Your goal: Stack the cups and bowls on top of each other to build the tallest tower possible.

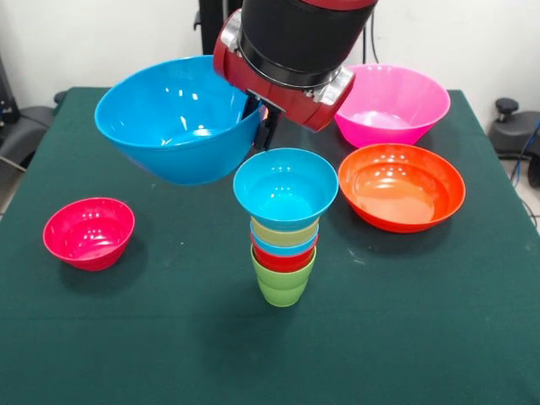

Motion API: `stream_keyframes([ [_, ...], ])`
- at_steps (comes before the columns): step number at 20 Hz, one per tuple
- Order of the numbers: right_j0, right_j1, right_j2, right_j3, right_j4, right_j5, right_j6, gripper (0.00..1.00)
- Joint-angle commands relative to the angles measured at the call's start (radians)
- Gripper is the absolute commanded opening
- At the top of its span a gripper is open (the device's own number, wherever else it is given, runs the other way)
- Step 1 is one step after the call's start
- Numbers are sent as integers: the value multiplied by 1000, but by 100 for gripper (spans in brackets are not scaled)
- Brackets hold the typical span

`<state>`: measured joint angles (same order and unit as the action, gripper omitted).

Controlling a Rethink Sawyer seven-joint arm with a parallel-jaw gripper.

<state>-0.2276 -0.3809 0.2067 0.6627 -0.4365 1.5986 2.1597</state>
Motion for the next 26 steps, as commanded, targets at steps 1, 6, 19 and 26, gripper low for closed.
stream_keyframes([
  [1, 36, -22, 31, -4, 10, 73, -59, 0],
  [6, 50, -14, 28, -31, 17, 93, -40, 0],
  [19, 84, -25, -3, -20, 43, 104, 15, 0],
  [26, 111, -29, -28, 15, 65, 65, 63, 0],
])
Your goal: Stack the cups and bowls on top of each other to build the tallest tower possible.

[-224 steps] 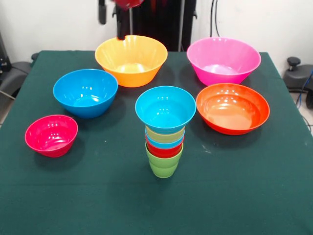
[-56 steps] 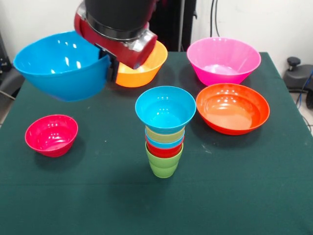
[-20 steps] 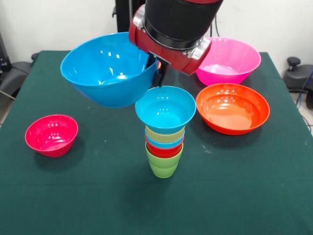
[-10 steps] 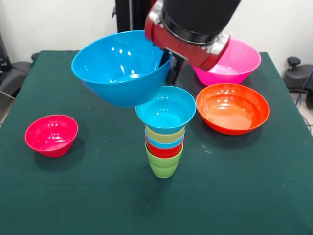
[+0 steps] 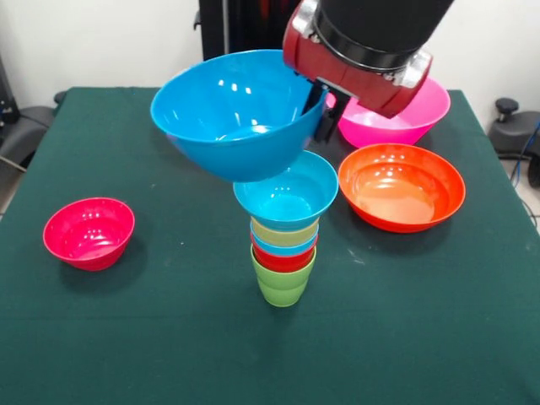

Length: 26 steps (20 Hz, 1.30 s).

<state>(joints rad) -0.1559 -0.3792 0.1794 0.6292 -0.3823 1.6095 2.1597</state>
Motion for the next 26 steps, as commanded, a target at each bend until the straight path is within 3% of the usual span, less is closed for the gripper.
stream_keyframes([
  [1, 43, -29, -6, 54, 13, 43, 69, 0],
  [10, 73, -21, -47, 86, 38, -23, 113, 0],
  [26, 112, -8, -121, 183, 77, -224, 154, 0],
])
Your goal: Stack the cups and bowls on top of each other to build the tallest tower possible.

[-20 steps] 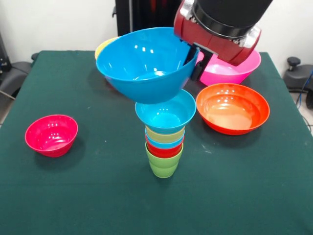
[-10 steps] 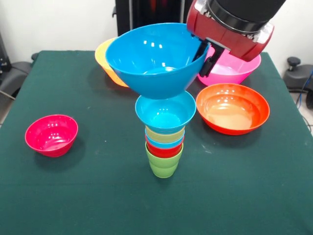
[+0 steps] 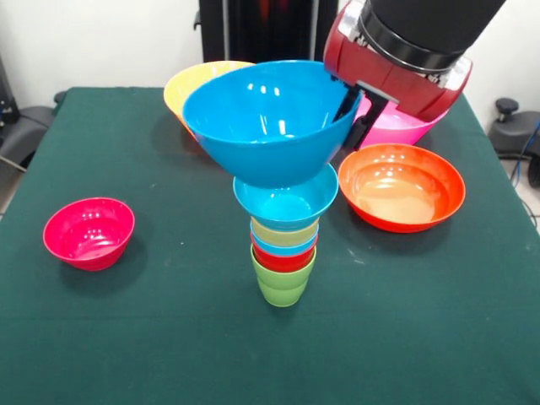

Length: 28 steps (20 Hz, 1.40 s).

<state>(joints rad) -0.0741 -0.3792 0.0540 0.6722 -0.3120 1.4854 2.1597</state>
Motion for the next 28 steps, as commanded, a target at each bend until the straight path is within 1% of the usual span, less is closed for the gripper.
stream_keyframes([
  [1, 33, -5, -2, 144, 6, -115, 152, 0],
  [7, 48, 3, -29, 168, 27, -162, 167, 0],
  [12, 60, 6, -53, 177, 53, -163, 179, 0],
  [16, 68, 7, -72, 195, 57, -187, 184, 0],
  [20, 76, 8, -95, 226, 60, -231, 186, 0],
  [24, 84, 12, -112, 230, 75, -245, 184, 0],
  [28, 87, 18, -119, 236, 86, -280, 181, 0],
])
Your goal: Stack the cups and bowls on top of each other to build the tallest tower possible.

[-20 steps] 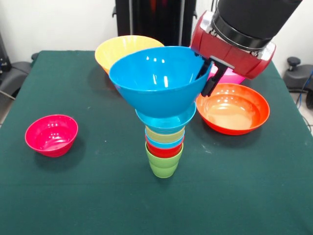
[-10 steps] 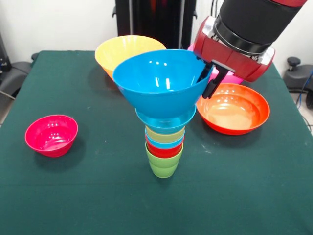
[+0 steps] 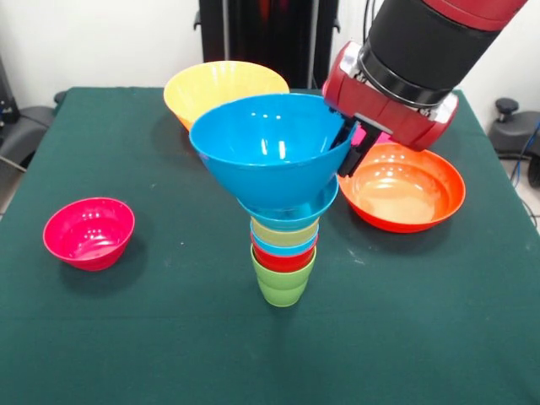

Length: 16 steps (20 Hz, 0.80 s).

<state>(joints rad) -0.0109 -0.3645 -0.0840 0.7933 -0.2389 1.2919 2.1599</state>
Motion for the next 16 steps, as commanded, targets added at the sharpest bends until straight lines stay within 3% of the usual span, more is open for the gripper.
stream_keyframes([
  [1, 24, 6, 18, 111, 14, -87, 177, 0],
  [16, 53, 46, -32, 100, 55, -123, 191, 0],
])
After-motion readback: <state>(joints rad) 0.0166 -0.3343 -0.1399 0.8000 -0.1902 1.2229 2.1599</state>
